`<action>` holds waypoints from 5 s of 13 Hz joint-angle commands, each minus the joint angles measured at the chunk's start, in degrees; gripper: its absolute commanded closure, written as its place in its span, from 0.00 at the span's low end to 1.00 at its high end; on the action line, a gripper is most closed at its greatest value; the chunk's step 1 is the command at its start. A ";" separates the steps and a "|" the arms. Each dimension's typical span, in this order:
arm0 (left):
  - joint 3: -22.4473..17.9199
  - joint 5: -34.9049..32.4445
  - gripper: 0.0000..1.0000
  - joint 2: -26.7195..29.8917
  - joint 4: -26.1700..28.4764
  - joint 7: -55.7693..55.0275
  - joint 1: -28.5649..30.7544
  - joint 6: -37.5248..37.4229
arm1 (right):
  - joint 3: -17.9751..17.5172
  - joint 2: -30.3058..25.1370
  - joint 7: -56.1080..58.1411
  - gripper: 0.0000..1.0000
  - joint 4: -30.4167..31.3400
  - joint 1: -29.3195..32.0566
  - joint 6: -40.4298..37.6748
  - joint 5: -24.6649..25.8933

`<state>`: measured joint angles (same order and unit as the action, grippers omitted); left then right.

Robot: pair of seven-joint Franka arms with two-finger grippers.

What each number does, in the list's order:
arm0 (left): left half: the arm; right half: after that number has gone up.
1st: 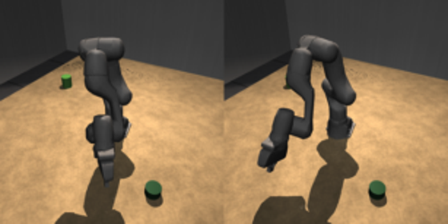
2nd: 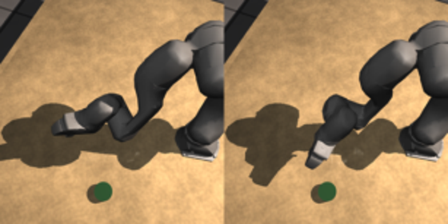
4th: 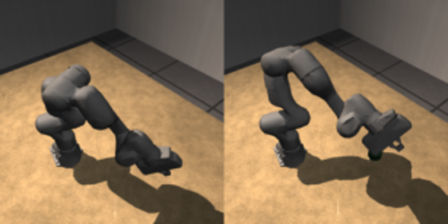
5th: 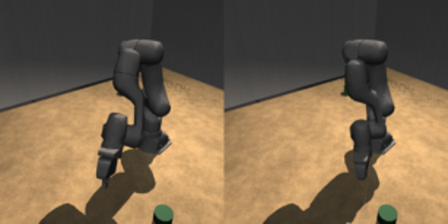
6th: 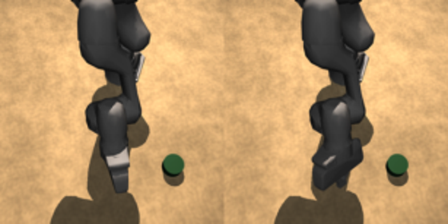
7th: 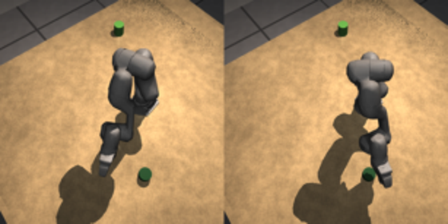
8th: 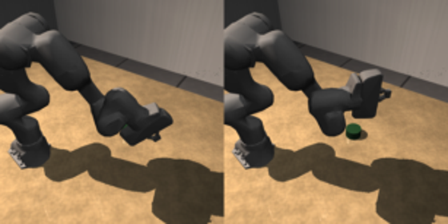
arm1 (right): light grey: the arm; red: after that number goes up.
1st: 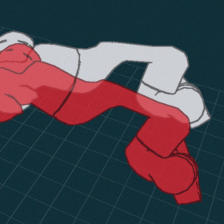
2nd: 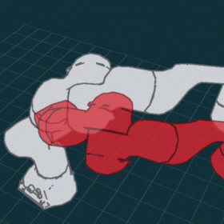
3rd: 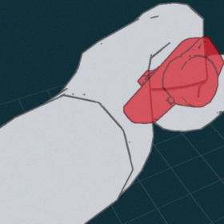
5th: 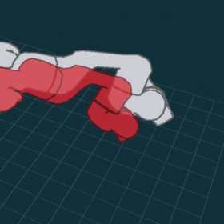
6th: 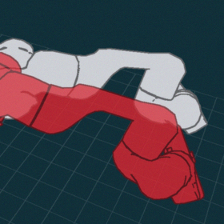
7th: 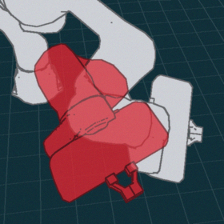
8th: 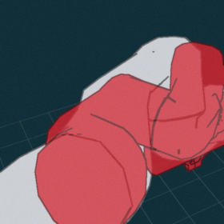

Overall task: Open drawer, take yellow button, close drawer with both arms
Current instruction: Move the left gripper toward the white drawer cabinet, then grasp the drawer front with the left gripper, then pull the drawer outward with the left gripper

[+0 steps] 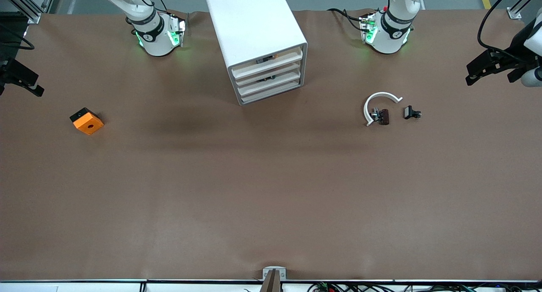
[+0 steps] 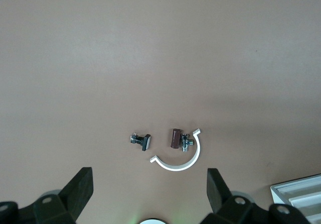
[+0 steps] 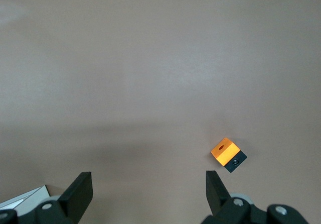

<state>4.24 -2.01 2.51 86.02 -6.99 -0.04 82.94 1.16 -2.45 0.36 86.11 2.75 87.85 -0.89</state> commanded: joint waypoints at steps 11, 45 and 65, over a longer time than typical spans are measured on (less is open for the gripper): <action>1.21 0.07 0.00 -8.74 -8.14 -11.57 -2.92 -0.59 | -0.46 0.52 -0.27 0.00 -1.21 0.15 -0.84 0.71; 1.21 50.88 0.00 -45.05 -6.92 -124.48 -28.69 4.33 | -0.20 3.15 -0.10 0.00 -0.95 0.15 -4.61 0.45; 1.57 54.65 0.42 -46.72 -6.92 -125.37 -34.32 -2.87 | -0.46 4.12 -0.10 0.00 -0.33 -0.38 -5.41 -0.08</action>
<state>5.88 51.17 -43.55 79.95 -130.96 -33.70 80.92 0.72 1.71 0.38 86.22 2.52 83.23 -0.91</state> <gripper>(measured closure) 0.392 0.000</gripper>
